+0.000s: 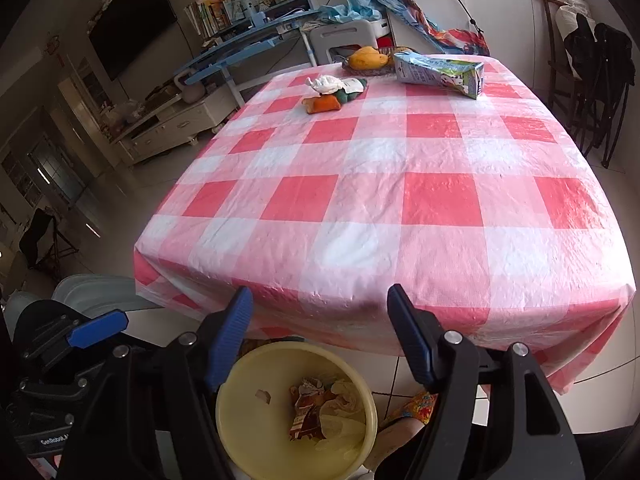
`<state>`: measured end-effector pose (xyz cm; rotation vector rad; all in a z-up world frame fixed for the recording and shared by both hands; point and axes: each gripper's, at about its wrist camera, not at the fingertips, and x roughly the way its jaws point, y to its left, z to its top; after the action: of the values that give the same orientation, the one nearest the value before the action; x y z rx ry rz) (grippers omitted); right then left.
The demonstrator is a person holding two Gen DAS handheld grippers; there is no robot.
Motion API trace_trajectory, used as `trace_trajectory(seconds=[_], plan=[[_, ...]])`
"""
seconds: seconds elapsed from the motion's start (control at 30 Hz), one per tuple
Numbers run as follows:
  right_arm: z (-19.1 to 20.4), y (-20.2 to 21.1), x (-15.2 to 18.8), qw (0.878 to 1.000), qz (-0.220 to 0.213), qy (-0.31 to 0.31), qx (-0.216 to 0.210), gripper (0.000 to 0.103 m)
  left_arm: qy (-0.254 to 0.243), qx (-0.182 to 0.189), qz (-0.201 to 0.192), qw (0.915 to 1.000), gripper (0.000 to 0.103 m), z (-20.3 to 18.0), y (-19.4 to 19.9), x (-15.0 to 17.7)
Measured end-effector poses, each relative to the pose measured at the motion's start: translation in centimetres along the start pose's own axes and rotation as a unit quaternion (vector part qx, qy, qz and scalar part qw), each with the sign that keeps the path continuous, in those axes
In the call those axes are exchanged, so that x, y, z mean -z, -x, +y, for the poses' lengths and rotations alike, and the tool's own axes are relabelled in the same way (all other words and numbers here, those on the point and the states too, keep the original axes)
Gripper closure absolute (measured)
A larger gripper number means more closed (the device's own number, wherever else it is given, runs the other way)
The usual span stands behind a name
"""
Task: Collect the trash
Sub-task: 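Grasp the blue milk carton with the right tool while the left tool reaches for a peel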
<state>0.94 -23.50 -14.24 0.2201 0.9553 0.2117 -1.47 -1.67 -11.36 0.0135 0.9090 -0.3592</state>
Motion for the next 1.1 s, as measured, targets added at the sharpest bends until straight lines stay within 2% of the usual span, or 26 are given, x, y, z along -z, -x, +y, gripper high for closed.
trace_trajectory(seconds=[0.13, 0.33, 0.57, 0.73, 0.83, 0.93, 1.1], plan=[[0.3, 0.0, -1.4, 1.000, -0.006, 0.013, -0.001, 0.035, -0.002, -0.015, -0.024, 0.9996, 0.045, 1.1, 0.0, -3.0], [-0.3, -0.1, -5.8, 0.998, -0.026, 0.049, 0.020, 0.031, -0.019, -0.039, -0.052, 0.9977, 0.044, 2.7, -1.8, -9.1], [-3.3, -2.2, -12.0, 0.992, -0.039, 0.089, 0.076, 0.030, -0.075, -0.059, -0.038, 0.9948, 0.044, 2.8, -8.2, -15.4], [-6.8, -4.1, -16.1, 0.989, -0.053, 0.087, 0.111, 0.029, -0.092, -0.035, -0.016, 0.9951, 0.044, 2.5, -13.9, -19.2], [-9.0, -5.4, -18.0, 0.989, -0.053, 0.075, 0.119, 0.029, -0.127, -0.021, -0.009, 0.9916, 0.044, 1.1, -16.8, -21.1], [-9.9, -6.6, -19.8, 0.987, -0.053, 0.085, 0.127, 0.026, -0.162, -0.016, 0.003, 0.9866, 0.043, -0.2, -19.3, -22.4], [-10.4, -9.2, -22.3, 0.983, -0.030, 0.124, 0.129, 0.025, -0.187, 0.014, 0.024, 0.9819, 0.042, -0.8, -22.5, -23.8]])
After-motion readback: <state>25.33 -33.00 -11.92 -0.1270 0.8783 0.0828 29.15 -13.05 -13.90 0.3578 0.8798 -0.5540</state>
